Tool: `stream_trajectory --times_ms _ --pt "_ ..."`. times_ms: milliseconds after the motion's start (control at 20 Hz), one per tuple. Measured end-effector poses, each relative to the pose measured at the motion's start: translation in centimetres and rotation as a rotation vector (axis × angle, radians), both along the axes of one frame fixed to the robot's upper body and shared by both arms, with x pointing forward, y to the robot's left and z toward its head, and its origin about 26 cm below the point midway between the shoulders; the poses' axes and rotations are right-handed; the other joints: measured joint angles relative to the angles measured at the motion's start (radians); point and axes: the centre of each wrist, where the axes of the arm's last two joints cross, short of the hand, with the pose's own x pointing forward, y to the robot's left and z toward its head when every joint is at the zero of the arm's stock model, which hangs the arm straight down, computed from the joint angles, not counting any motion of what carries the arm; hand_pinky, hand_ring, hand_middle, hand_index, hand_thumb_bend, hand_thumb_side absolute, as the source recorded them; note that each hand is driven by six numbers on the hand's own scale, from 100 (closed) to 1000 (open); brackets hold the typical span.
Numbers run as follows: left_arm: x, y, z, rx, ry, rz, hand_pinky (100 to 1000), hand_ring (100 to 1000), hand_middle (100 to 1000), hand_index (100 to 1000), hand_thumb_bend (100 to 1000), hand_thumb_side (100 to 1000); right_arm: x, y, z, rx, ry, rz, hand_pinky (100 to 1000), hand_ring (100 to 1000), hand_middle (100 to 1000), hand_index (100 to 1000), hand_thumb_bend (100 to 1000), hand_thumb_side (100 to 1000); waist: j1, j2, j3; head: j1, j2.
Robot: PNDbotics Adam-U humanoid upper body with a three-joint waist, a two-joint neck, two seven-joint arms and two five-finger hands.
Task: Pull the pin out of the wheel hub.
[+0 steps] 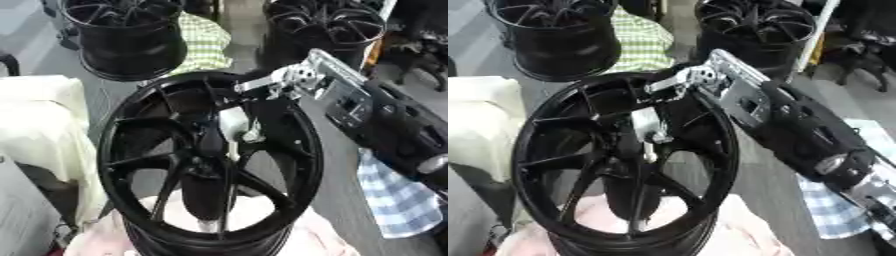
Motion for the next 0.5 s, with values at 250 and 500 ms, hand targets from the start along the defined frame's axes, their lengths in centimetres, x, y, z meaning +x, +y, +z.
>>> stream_trajectory --times_ms 250,500 --pt "0.0 -0.1 0.0 0.000 0.005 -0.004 442 100 457 754 100 707 -1.1 -1.6 3.9 0.043 -0.077 -0.008 593 568 531 609 100 175 -0.004 -0.002 -0.010 0.005 0.000" --pt "-0.1 0.0 -0.1 0.003 0.011 0.001 443 100 457 754 100 708 -3.9 -7.0 8.2 0.167 -0.178 -0.127 591 562 530 612 100 171 -0.014 -0.005 -0.036 0.031 0.000"
